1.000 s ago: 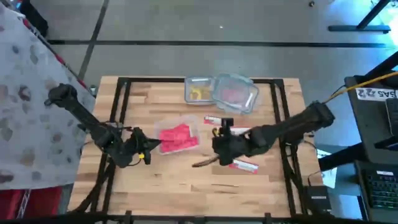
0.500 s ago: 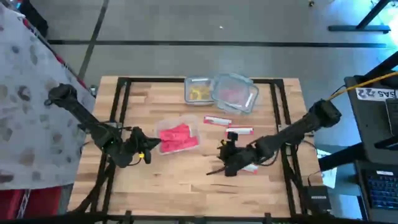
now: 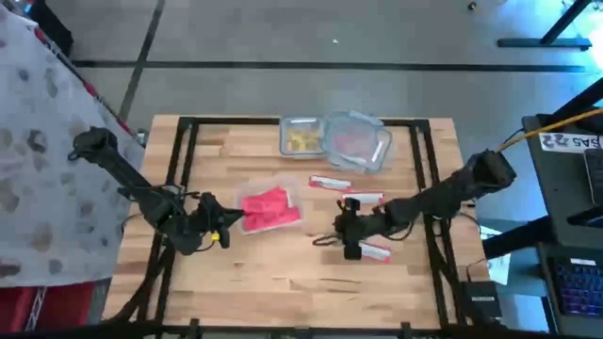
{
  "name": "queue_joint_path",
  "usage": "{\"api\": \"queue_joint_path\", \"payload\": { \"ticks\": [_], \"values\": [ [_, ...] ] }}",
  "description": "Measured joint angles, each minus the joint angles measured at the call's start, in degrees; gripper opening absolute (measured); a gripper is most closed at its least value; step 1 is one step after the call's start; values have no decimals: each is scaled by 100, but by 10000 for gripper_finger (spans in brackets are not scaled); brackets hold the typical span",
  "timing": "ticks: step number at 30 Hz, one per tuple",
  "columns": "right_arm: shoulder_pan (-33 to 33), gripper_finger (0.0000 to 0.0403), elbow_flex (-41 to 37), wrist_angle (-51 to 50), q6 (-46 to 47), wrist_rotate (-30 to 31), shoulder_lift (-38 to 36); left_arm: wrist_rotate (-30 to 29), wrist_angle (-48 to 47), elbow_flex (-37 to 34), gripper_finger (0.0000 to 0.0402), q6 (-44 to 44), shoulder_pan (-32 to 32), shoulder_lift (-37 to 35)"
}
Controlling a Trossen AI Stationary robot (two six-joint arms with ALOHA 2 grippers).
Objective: Sort candy
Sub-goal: Put the pink strip candy into the rectangular transparent bin
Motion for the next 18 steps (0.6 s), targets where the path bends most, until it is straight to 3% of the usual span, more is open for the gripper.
{"api": "queue_joint_path", "payload": {
  "ticks": [7,11,15,18],
  "values": [
    [1088,159,-8,-838,1277,113,-64,94,-2,1,0,-29,2,0],
    [1720,159,-5,-1077,1797,596,49,98,-2,1,0,-39,7,0],
    [2000,159,-12,-1517,2180,1223,348,99,-2,1,0,-41,7,0],
    [1972,159,-195,-1150,2276,1268,561,100,7,-1,0,-62,7,0]
  ]
}}
